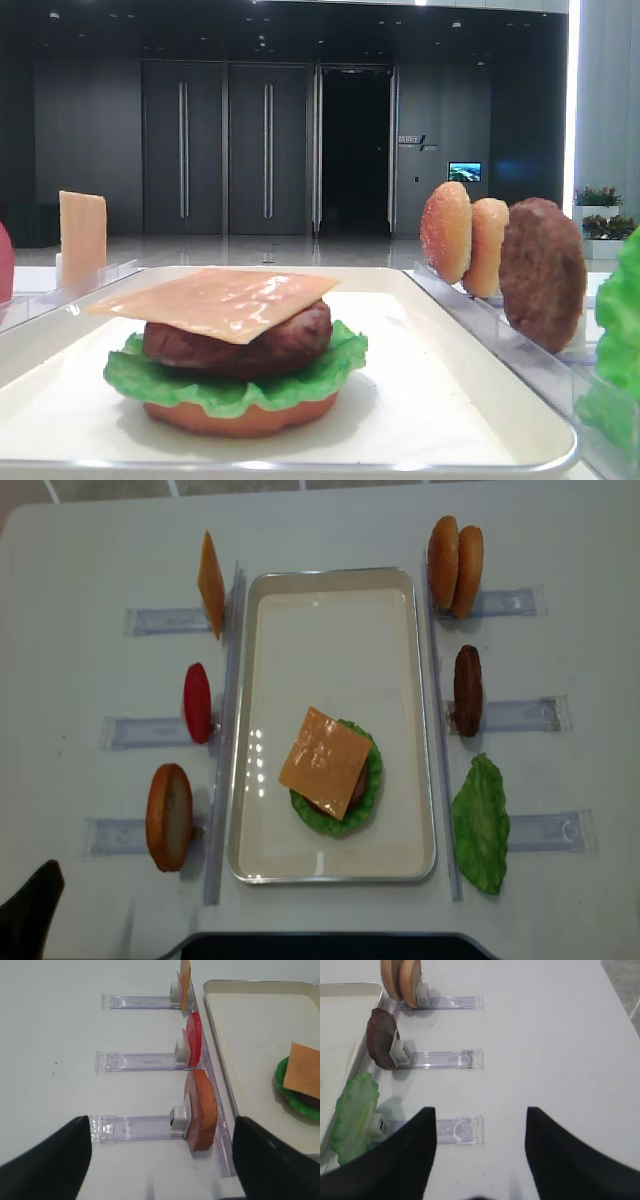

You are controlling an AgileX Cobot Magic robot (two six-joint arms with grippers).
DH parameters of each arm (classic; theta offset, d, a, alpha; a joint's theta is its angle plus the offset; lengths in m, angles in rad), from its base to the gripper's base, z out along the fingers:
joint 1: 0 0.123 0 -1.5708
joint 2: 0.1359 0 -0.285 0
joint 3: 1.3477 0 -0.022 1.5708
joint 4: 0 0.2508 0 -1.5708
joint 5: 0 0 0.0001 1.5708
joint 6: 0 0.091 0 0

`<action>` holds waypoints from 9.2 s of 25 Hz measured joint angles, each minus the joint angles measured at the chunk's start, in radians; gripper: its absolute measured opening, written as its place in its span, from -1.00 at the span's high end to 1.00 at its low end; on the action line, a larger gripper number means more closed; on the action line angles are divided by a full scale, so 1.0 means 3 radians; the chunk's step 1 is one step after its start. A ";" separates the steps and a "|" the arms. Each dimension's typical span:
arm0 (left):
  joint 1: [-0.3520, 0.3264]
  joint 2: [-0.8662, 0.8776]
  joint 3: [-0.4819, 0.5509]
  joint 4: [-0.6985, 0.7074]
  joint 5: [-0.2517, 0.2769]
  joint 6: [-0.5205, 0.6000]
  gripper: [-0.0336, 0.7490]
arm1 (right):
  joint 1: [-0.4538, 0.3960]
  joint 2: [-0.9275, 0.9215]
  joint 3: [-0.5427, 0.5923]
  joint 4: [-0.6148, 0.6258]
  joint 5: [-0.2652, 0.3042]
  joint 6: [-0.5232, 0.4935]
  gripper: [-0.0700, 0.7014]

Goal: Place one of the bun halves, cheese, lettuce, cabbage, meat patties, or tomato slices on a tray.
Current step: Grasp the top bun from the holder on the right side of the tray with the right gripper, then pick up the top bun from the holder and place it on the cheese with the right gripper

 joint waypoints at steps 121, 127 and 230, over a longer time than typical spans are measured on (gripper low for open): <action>0.0000 0.0000 0.0000 0.0000 -0.0003 0.0000 0.91 | 0.1097 0.6952 -0.4791 0.0152 0.0084 0.1134 -0.24; 0.0000 0.0000 0.0000 0.0000 -0.0003 0.0000 0.91 | 0.1101 0.7006 -0.4791 0.0015 0.0054 0.1134 -0.24; 0.0000 0.0000 0.0000 0.0000 -0.0003 0.0000 0.92 | 0.1906 0.6340 -0.4775 0.0241 0.0296 0.1162 0.16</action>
